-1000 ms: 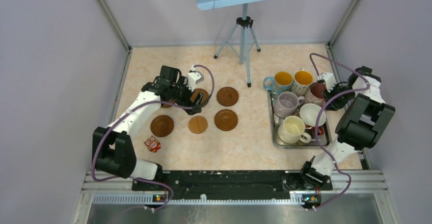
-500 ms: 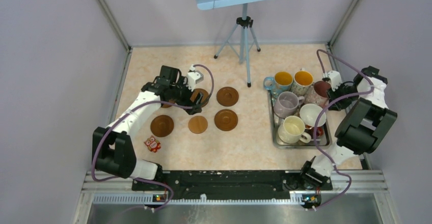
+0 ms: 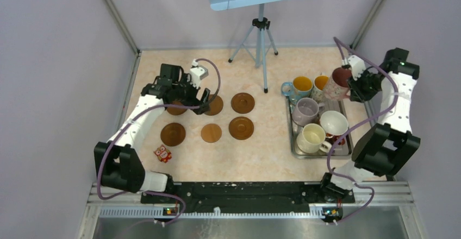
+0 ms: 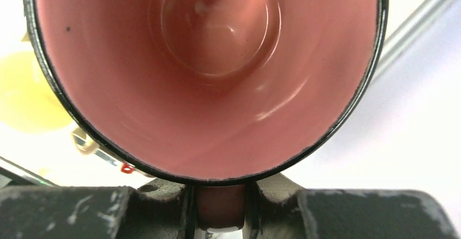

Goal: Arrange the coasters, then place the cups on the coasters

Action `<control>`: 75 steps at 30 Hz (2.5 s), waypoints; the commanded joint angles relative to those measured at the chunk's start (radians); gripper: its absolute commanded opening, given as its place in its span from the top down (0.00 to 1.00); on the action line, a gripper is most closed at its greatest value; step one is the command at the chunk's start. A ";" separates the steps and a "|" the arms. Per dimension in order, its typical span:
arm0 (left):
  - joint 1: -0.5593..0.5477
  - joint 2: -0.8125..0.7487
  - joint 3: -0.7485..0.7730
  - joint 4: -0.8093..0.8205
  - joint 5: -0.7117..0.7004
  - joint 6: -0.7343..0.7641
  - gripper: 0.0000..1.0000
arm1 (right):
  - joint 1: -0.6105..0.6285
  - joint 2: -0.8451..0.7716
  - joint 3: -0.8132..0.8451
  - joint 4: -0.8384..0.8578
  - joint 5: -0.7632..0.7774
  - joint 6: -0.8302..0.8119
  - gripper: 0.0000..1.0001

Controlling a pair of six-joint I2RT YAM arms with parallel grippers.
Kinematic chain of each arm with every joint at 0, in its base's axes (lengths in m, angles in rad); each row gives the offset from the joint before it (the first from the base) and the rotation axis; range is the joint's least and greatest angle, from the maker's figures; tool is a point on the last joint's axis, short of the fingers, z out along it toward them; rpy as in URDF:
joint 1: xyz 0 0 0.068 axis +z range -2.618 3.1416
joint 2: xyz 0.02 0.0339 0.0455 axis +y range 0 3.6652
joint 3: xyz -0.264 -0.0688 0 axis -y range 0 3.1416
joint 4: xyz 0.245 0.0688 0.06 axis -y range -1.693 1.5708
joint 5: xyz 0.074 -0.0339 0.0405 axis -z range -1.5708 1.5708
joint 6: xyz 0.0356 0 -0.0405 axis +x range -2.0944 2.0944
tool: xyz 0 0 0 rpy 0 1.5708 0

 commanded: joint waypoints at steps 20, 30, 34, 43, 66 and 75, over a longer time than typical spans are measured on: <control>0.452 -0.069 0.144 -0.077 0.057 -0.211 0.01 | 0.987 0.057 0.345 0.140 0.234 0.637 1.00; 0.658 -0.012 0.181 -0.084 0.033 -0.361 0.01 | 1.200 0.430 0.649 0.213 0.253 0.782 1.00; 0.694 -0.007 0.163 -0.065 0.072 -0.382 0.01 | 1.271 0.575 0.794 0.242 0.275 0.800 1.00; 0.727 -0.022 0.143 -0.045 0.096 -0.387 0.01 | 1.339 0.746 0.924 0.412 0.249 0.897 1.00; 0.806 -0.047 0.109 -0.028 0.205 -0.397 0.01 | 1.422 0.892 0.925 0.679 0.345 0.944 1.00; 0.820 -0.059 0.104 -0.024 0.221 -0.393 0.01 | 1.436 0.920 0.922 0.725 0.334 0.937 0.97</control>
